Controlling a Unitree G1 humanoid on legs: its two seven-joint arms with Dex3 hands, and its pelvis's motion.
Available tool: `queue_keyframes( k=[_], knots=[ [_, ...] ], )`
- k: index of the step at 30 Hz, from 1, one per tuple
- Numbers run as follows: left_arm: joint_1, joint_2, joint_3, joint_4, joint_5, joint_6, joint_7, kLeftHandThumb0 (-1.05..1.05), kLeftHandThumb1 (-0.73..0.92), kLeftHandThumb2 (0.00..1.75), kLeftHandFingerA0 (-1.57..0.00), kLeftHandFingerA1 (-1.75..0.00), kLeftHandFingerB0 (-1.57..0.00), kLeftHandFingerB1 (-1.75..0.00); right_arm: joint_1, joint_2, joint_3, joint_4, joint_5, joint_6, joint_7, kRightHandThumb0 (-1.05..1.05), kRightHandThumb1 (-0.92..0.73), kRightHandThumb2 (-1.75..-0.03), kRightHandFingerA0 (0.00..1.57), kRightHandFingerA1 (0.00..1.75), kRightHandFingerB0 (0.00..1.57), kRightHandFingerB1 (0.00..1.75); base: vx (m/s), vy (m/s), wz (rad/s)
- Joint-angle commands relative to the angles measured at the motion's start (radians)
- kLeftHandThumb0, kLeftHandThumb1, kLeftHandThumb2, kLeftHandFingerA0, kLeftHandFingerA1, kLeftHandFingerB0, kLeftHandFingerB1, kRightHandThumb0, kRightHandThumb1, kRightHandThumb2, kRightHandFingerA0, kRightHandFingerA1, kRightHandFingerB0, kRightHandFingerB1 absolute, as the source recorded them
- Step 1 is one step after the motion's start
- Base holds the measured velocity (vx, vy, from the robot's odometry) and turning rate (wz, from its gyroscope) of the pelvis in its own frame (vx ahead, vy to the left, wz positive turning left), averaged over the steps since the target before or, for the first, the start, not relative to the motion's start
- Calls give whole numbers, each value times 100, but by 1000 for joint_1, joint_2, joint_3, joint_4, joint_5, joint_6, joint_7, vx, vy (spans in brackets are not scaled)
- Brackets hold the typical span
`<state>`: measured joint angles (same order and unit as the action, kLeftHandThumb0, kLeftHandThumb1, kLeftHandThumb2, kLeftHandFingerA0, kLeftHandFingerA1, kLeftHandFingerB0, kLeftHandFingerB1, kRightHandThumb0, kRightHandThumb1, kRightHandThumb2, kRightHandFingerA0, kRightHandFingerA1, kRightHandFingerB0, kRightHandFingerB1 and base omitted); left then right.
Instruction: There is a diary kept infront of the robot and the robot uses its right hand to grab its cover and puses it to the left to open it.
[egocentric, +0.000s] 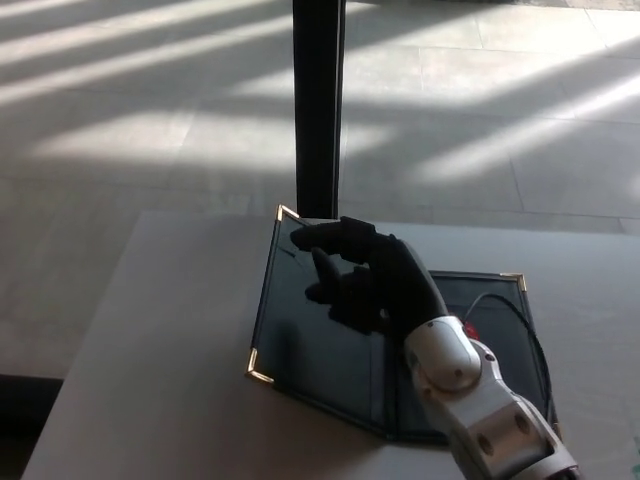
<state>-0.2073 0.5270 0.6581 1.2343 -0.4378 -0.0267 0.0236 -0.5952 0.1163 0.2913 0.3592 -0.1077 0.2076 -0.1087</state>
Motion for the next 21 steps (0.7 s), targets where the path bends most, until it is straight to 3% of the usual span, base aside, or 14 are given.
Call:
queue_keyframes(
  k=[1,2,3,4,8,9,10,13,16,18,21],
  knots=[
    [-9,24,5,14,2,3,17,-105,92,114,-22,-165,-13,-133,25,-36,-39,11,-19,5,20,-77,-92,-68,65,61,51,52,0,0,0],
    [-8,24,5,15,2,2,17,-105,92,114,-22,-165,-13,-133,25,-36,-41,12,-22,5,22,-77,-92,-68,65,61,51,52,0,0,0],
    [-5,23,4,14,2,-2,8,-105,92,116,-20,-164,-13,-134,17,-45,-52,4,-20,10,29,-82,-78,-85,62,65,47,55,0,0,0],
    [0,22,1,13,5,-7,-1,-105,92,114,-21,-167,-14,-138,9,-53,-65,-2,-14,6,35,-75,-92,-67,64,60,50,51,0,0,0],
    [8,22,9,5,-4,0,1,-105,92,115,-18,-165,-11,-132,-19,-86,-99,-56,-6,31,71,-75,-91,-67,63,58,50,49,0,0,0],
    [10,22,6,7,0,-5,-5,-105,79,146,-45,-124,-33,-97,-44,-115,-126,-85,0,37,83,-73,-92,-64,63,58,49,49,0,0,0],
    [13,22,6,7,0,-4,-7,-105,92,115,-17,-163,-13,-129,-54,-121,-138,-88,5,38,88,-73,-92,-68,61,58,48,47,0,0,0],
    [23,21,10,4,-4,-3,-13,-105,92,116,-20,-167,-10,-132,-102,-169,-185,-103,8,27,101,-72,-91,-65,63,58,48,47,0,0,0],
    [29,18,15,9,-6,-8,-9,-105,92,116,-22,-168,-14,-135,-161,-231,-260,-151,32,89,121,-75,-91,-67,65,56,51,49,0,0,0],
    [32,17,22,9,-9,-4,3,-105,92,116,-22,-168,-13,-134,-199,-328,-351,-228,50,164,141,-79,-91,-67,63,57,50,49,0,0,0],
    [43,15,26,6,-10,-12,-6,-105,92,117,-24,-169,-14,-137,-200,-394,-418,-252,65,177,155,-75,-92,-67,61,57,48,49,0,0,0]
  ],
)
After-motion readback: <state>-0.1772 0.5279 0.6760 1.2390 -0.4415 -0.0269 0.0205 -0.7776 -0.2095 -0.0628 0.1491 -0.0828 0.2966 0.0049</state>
